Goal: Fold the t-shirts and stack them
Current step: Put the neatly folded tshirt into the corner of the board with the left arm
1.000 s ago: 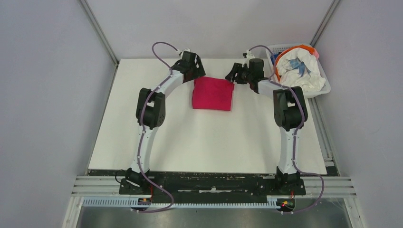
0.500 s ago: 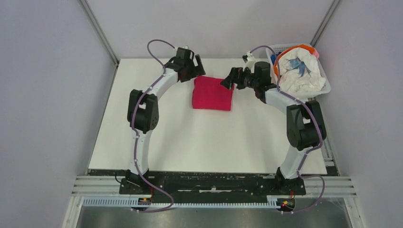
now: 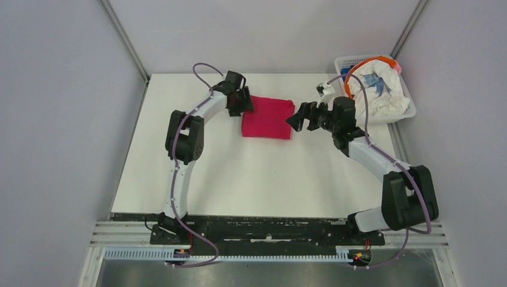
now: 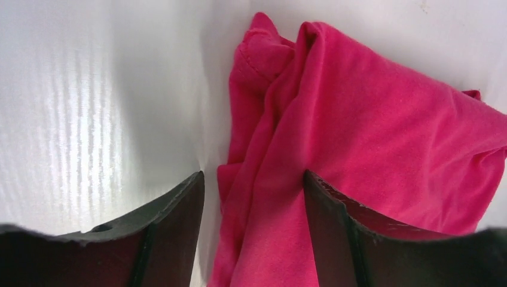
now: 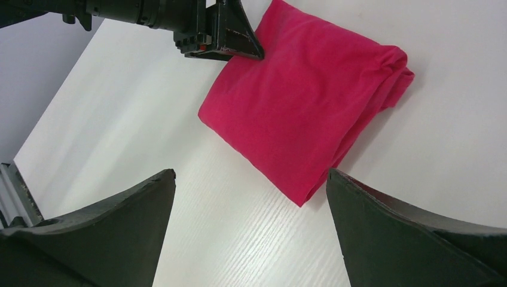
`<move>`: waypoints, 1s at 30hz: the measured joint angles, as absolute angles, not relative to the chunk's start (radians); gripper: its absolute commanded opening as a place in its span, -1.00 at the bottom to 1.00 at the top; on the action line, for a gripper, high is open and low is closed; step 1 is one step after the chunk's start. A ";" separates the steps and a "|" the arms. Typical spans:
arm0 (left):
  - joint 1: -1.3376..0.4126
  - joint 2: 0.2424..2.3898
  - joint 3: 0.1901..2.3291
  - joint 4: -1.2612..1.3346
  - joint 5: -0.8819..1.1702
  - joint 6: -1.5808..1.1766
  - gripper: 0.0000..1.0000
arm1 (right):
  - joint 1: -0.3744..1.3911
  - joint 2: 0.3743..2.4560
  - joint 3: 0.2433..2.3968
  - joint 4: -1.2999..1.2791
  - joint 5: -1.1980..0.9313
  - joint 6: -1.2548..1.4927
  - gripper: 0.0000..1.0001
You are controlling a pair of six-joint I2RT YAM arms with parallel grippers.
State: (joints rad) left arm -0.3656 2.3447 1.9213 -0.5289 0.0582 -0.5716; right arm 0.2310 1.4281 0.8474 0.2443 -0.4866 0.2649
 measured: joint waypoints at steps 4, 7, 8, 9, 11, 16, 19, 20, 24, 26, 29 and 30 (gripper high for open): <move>-0.371 2.358 1.933 -0.527 0.081 -0.571 -0.18 | 0.229 1.313 0.774 0.201 -0.418 0.239 0.96; -0.376 2.378 1.950 -0.522 0.110 -0.570 -0.62 | 0.227 1.233 0.722 0.142 -0.361 0.215 0.96; -0.377 2.381 1.950 -0.519 0.117 -0.570 -0.83 | 0.226 1.204 0.701 0.123 -0.344 0.205 0.96; -0.380 2.383 1.950 -0.519 0.120 -0.569 -0.96 | 0.226 1.173 0.679 0.101 -0.327 0.196 0.96; -0.384 2.383 1.950 -0.518 0.123 -0.567 -0.96 | 0.226 1.106 0.633 0.061 -0.287 0.175 0.96; -0.395 2.383 1.961 -0.534 0.062 -0.566 -0.96 | 0.226 0.987 0.576 -0.035 -0.174 0.131 0.96; -0.408 2.383 1.994 -0.591 -0.064 -0.547 -0.96 | 0.226 0.941 0.562 -0.066 -0.108 0.113 0.96; -0.413 2.383 2.005 -0.612 -0.114 -0.528 -0.96 | 0.226 0.931 0.558 -0.070 -0.094 0.110 0.96; -0.409 2.383 2.038 -0.665 -0.289 -0.462 -0.96 | 0.226 0.896 0.546 -0.078 -0.019 0.101 0.96; -0.392 2.383 2.059 -0.681 -0.374 -0.413 -0.96 | 0.226 0.888 0.545 -0.079 0.018 0.099 0.96; -0.348 2.390 2.112 -0.688 -0.477 -0.339 -0.96 | 0.226 0.882 0.544 -0.078 0.055 0.097 0.96; -0.328 2.397 2.140 -0.685 -0.505 -0.313 -0.96 | 0.226 0.879 0.542 -0.077 0.067 0.095 0.96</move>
State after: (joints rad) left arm -0.3283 2.3966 2.1399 -0.6849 -0.5045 -0.3130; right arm 0.2264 0.8795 0.5415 -0.0769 0.0673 0.0952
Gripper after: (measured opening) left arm 0.051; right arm 0.979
